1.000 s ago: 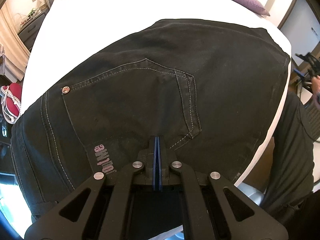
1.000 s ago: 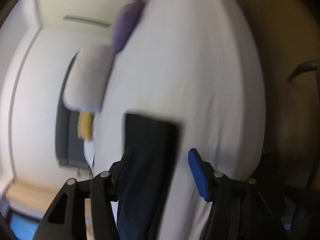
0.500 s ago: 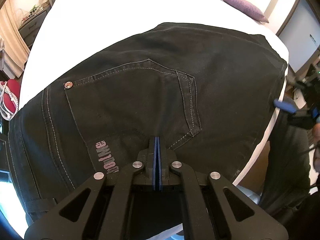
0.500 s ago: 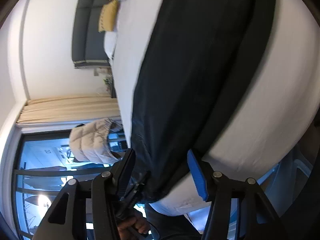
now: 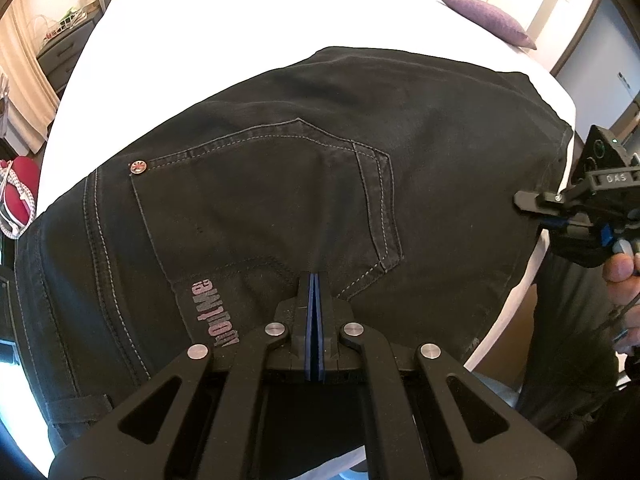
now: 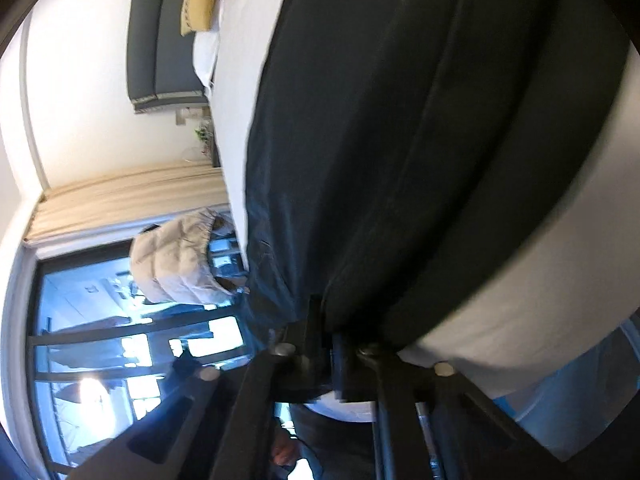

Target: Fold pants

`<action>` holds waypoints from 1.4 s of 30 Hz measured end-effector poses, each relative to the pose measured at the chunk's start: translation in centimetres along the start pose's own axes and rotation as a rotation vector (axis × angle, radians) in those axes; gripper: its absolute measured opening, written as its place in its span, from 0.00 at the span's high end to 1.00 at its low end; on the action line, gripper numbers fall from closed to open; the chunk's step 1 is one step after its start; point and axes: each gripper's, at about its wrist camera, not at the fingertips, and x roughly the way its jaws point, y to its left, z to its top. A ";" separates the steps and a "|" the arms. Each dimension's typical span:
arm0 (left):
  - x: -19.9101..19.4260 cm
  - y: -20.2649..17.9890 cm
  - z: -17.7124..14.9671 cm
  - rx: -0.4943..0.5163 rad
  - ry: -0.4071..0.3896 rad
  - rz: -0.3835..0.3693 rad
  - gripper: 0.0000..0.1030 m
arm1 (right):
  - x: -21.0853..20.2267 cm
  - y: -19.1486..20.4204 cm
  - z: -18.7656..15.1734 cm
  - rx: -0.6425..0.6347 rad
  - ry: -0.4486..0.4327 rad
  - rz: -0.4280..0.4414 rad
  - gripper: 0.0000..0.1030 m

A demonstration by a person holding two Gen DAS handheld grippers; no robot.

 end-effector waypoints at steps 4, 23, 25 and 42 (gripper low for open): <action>-0.3 0.0 -0.1 0.012 0.009 0.002 1.00 | -0.3 -0.8 -1.1 0.004 0.004 -0.014 0.97; -2.3 1.3 -2.0 0.001 0.013 0.017 1.00 | 6.7 2.7 -2.9 -0.122 0.194 -0.010 0.95; -2.4 1.3 -2.2 0.000 0.012 0.017 1.00 | 6.7 2.3 -2.9 -0.111 0.194 -0.005 0.96; -2.2 1.7 -2.3 0.002 0.017 -0.003 1.00 | -5.1 -4.0 3.7 0.086 -0.228 0.076 0.96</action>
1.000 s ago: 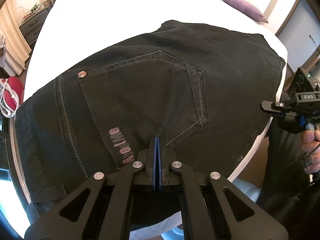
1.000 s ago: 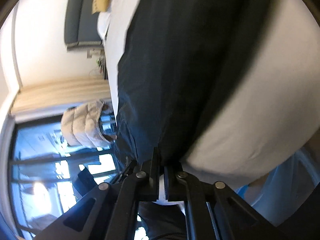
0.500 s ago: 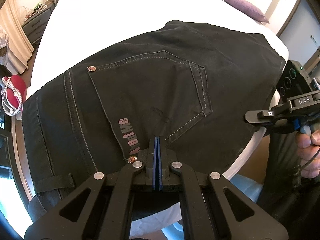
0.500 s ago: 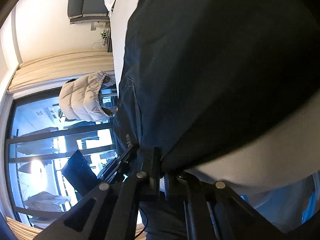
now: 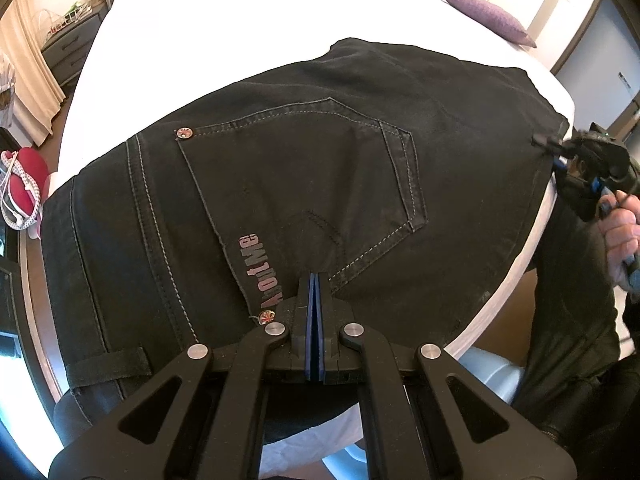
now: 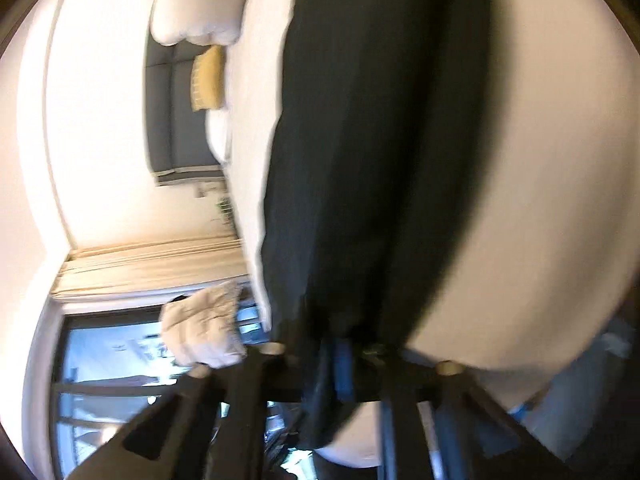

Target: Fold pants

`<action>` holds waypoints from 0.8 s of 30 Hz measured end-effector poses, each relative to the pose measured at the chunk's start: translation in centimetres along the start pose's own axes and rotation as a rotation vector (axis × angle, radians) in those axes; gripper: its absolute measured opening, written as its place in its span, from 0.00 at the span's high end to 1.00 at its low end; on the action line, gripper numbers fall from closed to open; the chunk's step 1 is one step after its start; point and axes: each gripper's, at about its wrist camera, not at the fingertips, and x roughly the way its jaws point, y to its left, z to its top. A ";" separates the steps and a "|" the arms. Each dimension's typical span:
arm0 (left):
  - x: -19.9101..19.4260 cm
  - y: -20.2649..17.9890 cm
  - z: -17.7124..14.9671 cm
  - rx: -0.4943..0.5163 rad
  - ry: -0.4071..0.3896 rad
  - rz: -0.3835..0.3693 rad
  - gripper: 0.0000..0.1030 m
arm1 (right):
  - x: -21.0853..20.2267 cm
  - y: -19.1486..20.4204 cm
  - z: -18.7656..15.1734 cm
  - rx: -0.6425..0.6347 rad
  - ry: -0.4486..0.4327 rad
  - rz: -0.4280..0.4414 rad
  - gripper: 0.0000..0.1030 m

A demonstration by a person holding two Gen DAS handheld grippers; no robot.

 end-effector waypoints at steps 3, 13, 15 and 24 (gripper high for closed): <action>0.0 0.0 0.1 0.003 0.004 0.003 1.00 | -0.6 -0.1 -0.9 -0.022 -0.013 -0.031 0.97; 0.5 -0.3 0.5 0.006 0.013 0.012 1.00 | -3.1 -1.6 2.5 0.043 -0.111 0.049 0.83; 0.5 -0.4 0.5 0.007 0.013 0.014 1.00 | -3.9 -1.8 3.4 0.044 -0.130 0.011 0.94; 0.6 -0.5 0.6 0.009 0.019 0.011 1.00 | -6.1 -1.4 3.2 -0.020 -0.146 -0.062 0.95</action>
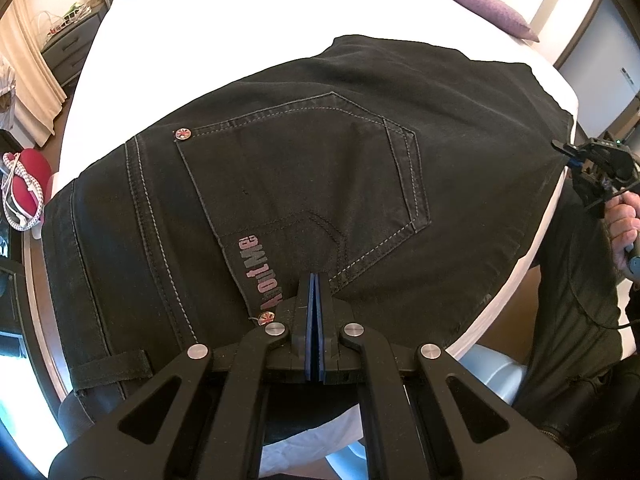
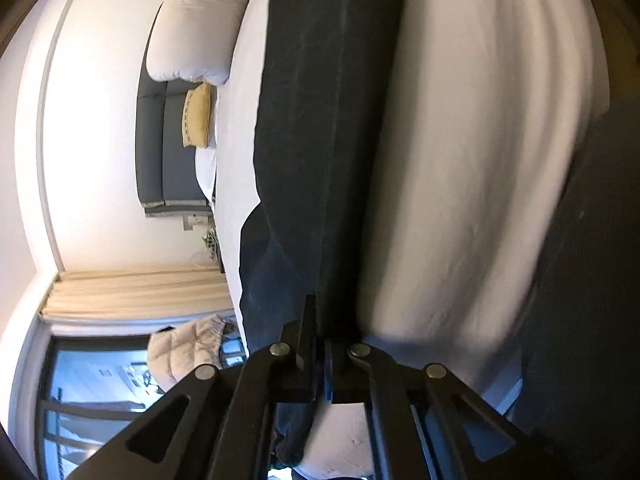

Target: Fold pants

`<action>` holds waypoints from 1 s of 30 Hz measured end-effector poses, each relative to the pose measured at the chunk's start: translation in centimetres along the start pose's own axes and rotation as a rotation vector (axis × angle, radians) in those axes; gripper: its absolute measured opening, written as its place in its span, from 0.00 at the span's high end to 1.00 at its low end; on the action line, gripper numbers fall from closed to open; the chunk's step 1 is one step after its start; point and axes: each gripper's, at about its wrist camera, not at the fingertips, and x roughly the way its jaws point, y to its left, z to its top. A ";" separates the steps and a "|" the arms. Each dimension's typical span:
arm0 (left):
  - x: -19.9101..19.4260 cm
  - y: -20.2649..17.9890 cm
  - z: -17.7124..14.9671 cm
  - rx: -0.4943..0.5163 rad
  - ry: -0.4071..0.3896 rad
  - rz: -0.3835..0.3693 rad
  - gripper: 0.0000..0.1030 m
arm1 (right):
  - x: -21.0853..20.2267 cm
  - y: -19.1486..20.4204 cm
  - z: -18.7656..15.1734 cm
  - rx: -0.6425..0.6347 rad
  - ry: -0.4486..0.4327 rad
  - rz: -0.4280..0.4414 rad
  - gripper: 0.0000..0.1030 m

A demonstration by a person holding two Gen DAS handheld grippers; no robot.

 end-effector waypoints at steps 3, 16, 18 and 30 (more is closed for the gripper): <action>0.1 0.2 0.1 -0.004 0.003 -0.003 1.00 | -3.2 1.8 1.3 -0.057 -0.083 -0.160 0.63; 0.0 -0.6 0.9 -0.014 0.027 0.048 1.00 | -0.1 2.6 12.2 -0.111 -0.084 -0.093 0.76; -0.7 -0.7 1.2 -0.029 0.030 0.051 1.00 | -1.8 0.3 14.1 -0.086 -0.184 -0.146 1.00; 2.0 -9.3 13.0 0.046 -0.112 -0.185 1.00 | 10.9 10.7 6.0 -0.308 0.279 -0.011 0.95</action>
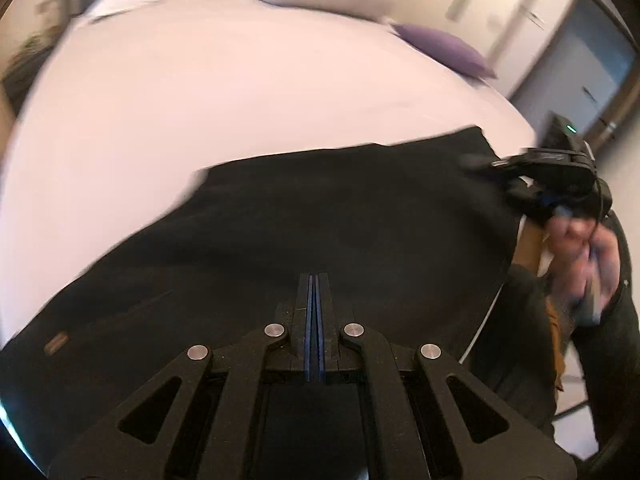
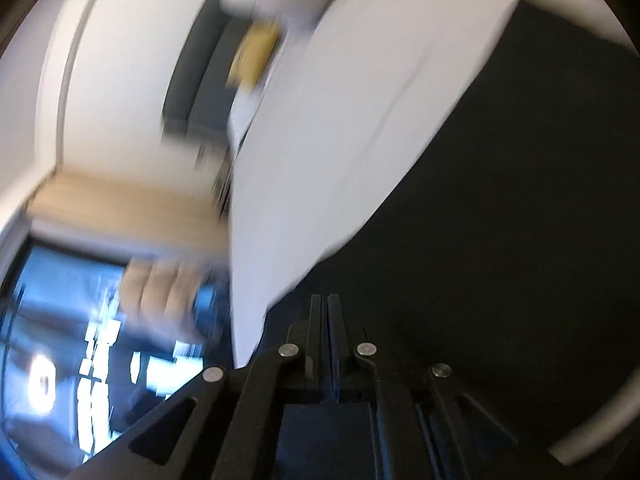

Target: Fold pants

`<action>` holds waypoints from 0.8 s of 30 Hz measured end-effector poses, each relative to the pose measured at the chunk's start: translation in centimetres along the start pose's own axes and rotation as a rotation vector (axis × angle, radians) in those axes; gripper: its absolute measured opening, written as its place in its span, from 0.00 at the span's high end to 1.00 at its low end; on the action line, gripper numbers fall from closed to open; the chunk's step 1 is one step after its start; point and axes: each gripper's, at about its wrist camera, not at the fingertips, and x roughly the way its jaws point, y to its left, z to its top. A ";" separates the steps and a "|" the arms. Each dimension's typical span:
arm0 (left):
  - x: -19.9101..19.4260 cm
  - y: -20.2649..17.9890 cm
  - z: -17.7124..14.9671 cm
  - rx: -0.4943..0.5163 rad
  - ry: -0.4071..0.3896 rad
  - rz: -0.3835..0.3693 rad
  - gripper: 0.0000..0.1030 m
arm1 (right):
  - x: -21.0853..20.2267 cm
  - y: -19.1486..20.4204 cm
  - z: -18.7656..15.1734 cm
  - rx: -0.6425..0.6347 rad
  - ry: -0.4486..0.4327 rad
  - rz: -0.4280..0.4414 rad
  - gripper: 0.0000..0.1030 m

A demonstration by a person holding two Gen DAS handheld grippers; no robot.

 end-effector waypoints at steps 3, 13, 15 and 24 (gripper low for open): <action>4.6 0.0 0.8 0.030 0.077 0.059 1.00 | 3.7 -2.0 1.2 0.035 0.080 -0.080 1.00; 1.6 12.1 -2.3 -0.217 0.004 0.114 1.00 | -9.1 -6.4 9.6 0.152 -0.352 -0.390 1.00; -0.7 13.7 -3.8 -0.258 -0.031 0.200 1.00 | -8.2 -3.6 7.3 0.069 -0.294 -0.350 0.95; -2.3 7.7 -6.4 -0.104 -0.049 0.197 0.99 | 9.3 3.1 -10.2 -0.080 0.290 0.006 1.00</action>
